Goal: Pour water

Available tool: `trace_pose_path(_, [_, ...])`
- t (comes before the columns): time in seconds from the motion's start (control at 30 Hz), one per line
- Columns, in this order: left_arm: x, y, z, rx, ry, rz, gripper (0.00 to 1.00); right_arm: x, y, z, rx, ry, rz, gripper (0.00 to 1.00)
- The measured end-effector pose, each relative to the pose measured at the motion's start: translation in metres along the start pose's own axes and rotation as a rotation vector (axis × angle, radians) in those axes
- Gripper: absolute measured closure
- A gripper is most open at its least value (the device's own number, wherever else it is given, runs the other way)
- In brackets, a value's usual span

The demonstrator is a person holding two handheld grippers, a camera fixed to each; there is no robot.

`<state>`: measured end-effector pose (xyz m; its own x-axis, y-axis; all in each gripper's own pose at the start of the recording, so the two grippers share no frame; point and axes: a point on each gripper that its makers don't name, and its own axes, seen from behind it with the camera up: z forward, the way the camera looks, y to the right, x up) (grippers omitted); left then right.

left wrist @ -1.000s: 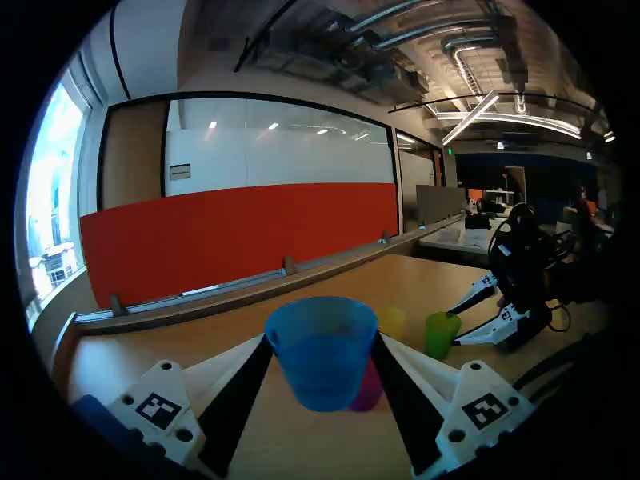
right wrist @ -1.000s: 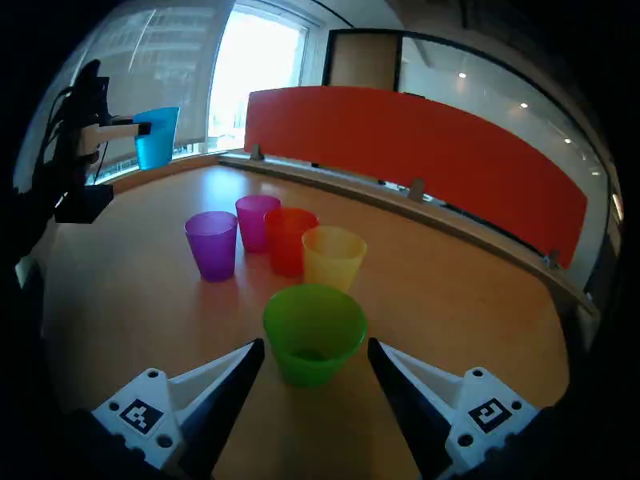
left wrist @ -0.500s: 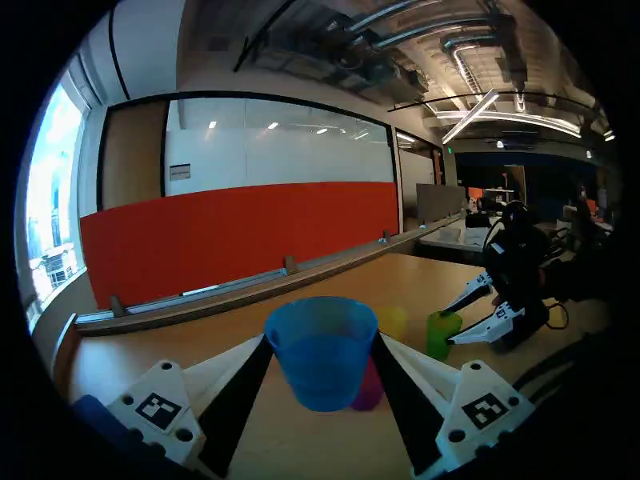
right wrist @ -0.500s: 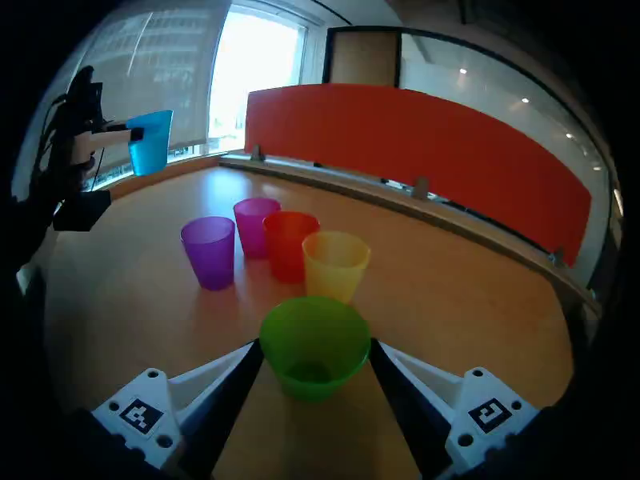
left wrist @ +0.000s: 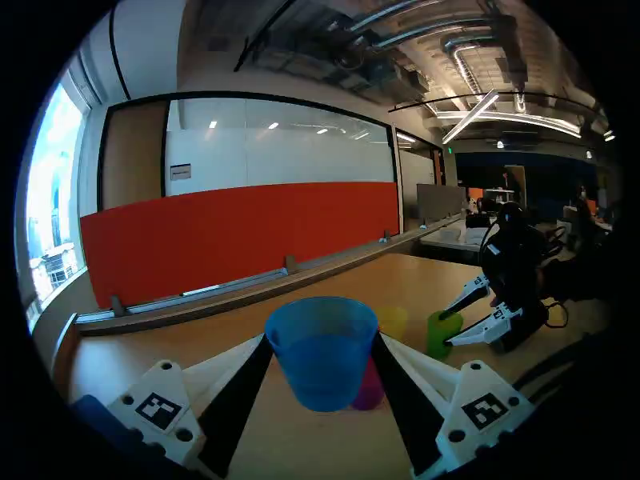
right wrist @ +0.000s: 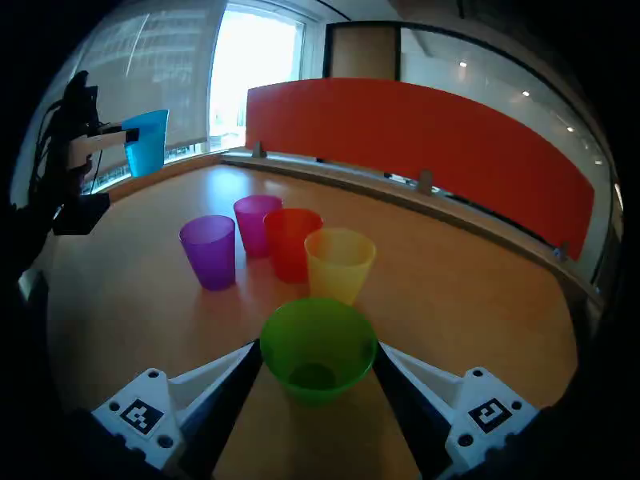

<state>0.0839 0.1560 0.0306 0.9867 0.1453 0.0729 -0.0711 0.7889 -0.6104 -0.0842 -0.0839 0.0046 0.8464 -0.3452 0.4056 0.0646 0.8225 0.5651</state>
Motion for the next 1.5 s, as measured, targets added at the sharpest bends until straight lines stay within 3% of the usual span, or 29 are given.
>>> trace_pose_path(0.17, [-0.002,-0.002,0.000,0.002,-0.002,-0.003,0.15,0.000,-0.001,0.000,0.002,-0.002,-0.007,0.07])
trace_pose_path(0.47, [-0.006,-0.001,-0.002,0.005,-0.008,-0.004,0.15,0.008,-0.003,-0.002,-0.003,0.030,-0.007,0.08])
trace_pose_path(0.8, [-0.006,0.003,-0.014,0.012,-0.007,0.001,0.15,0.040,-0.016,-0.017,-0.010,0.130,-0.026,0.08])
trace_pose_path(1.17, [-0.005,0.010,-0.031,0.028,0.003,0.004,0.15,0.080,-0.046,-0.033,-0.003,0.250,-0.064,0.08])
trace_pose_path(1.5, [-0.009,0.018,-0.042,0.027,0.011,-0.012,0.15,0.103,-0.065,-0.040,0.007,0.339,-0.042,0.08])
